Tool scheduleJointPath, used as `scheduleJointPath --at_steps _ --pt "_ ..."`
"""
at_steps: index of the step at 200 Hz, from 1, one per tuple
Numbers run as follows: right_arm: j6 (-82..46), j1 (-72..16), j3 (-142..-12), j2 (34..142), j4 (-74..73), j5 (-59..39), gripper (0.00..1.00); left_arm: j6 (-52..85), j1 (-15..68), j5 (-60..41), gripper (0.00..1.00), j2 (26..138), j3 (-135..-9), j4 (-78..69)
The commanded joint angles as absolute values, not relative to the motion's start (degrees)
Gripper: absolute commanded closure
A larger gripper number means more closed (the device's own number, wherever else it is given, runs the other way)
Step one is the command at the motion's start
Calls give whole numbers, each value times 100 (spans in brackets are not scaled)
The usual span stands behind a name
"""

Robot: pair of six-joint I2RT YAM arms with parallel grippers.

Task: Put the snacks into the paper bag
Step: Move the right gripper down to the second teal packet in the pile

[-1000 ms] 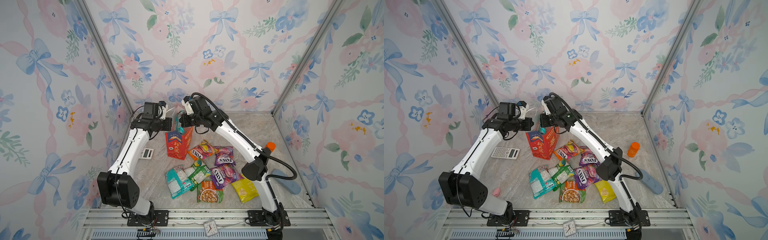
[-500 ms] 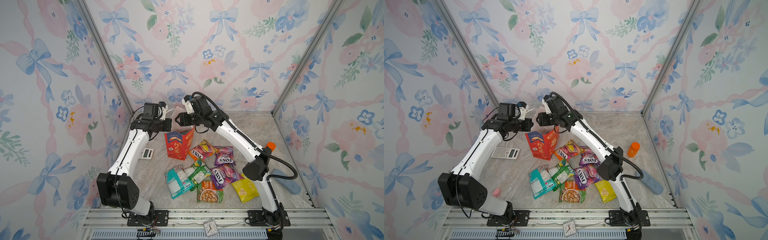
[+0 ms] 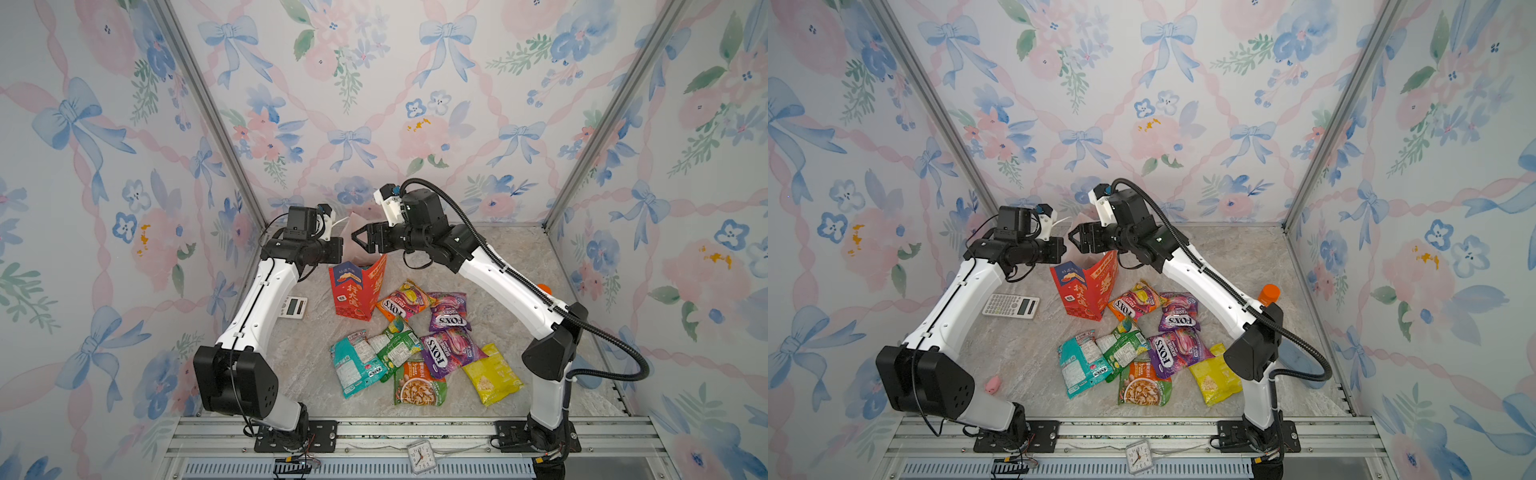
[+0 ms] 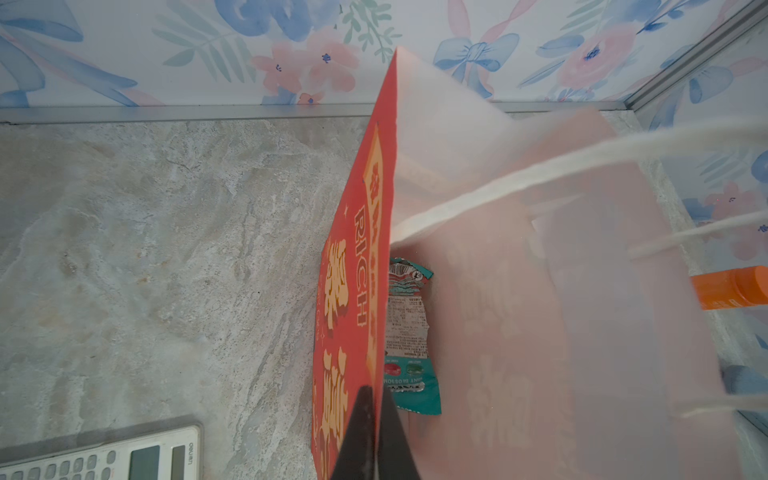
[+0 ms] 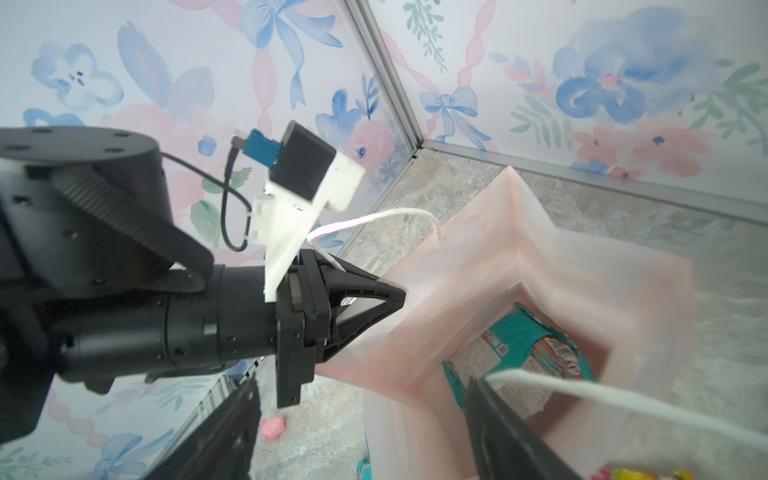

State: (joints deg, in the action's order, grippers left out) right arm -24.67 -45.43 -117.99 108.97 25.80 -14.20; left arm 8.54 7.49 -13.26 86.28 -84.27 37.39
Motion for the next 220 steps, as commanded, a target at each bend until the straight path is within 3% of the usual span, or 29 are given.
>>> scheduleJointPath --at_steps 1,18,49,76,119,150,220 --pt "-2125 -4543 -11035 10314 1753 -1490 8 818 761 -1293 100 8513 -8409 3700" --pt "-1964 -4579 -10152 9815 1328 -1301 0 866 759 -1292 99 8534 -8423 3700" --pt "-1748 -4620 -8906 9171 1197 -1113 4 896 755 -1315 90 8576 -8475 3700" --pt "-1822 -4692 -8112 8967 1307 -920 0 945 756 -1336 81 8552 -8489 3709" --pt "-2145 -4909 -7573 9127 1614 -1093 26 970 756 -1210 67 8396 -8437 3716" --pt "-2241 -5146 -7519 9447 1755 -1107 36 958 756 -1065 66 8317 -8433 3746" --pt "-2408 -5563 -8084 10756 2168 -1611 42 979 756 -970 84 8291 -8356 3819"
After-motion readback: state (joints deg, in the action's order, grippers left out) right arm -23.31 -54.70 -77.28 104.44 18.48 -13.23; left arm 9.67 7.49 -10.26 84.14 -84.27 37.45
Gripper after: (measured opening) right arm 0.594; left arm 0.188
